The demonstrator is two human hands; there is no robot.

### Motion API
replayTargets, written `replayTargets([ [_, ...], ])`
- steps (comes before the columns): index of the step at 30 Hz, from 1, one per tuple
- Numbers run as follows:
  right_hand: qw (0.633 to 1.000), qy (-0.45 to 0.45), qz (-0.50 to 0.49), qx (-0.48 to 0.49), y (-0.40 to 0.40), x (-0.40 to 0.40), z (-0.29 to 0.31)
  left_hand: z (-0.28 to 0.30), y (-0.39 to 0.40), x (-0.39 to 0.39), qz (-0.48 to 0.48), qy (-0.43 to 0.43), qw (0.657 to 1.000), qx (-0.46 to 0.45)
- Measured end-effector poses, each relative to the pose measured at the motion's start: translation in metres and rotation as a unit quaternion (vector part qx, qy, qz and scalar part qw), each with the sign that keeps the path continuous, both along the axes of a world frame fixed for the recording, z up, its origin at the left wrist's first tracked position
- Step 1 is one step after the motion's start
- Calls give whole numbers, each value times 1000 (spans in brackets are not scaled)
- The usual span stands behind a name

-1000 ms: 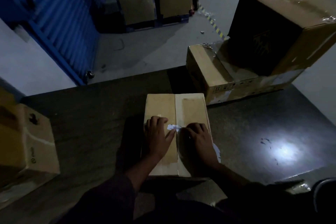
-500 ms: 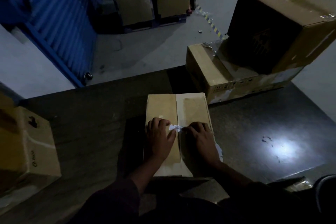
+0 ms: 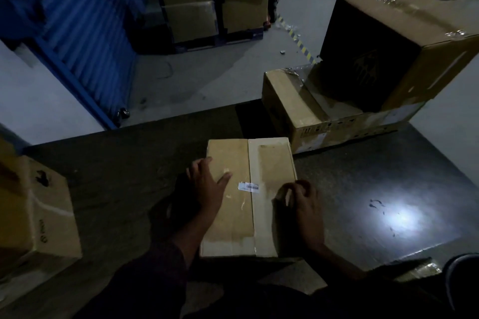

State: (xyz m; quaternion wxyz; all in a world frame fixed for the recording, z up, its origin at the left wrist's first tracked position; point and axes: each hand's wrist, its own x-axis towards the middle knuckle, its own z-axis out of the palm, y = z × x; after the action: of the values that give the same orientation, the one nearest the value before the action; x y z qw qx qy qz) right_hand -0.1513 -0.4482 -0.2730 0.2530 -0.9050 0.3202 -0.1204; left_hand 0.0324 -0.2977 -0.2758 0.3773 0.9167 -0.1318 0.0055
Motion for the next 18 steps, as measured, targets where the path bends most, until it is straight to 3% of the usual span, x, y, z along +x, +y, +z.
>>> replayTargets([
  [3, 999, 19, 4, 27, 1, 2, 0, -1, 3, 0, 26, 74, 995, -54],
  [6, 999, 23, 35, 9, -5, 20, 8, -5, 13, -9, 95, 71, 991, -65],
  [11, 984, 20, 179, -9, -28, 71, 28, -15, 37, -54, 199, 61, 972, -112],
  [15, 964, 14, 264, -25, -26, 104, 42, -3, 36, -92, 169, 78, 979, -83],
  [18, 966, -46, 254, -9, -16, 97, 43, -2, 33, -88, 131, 61, 985, -99],
])
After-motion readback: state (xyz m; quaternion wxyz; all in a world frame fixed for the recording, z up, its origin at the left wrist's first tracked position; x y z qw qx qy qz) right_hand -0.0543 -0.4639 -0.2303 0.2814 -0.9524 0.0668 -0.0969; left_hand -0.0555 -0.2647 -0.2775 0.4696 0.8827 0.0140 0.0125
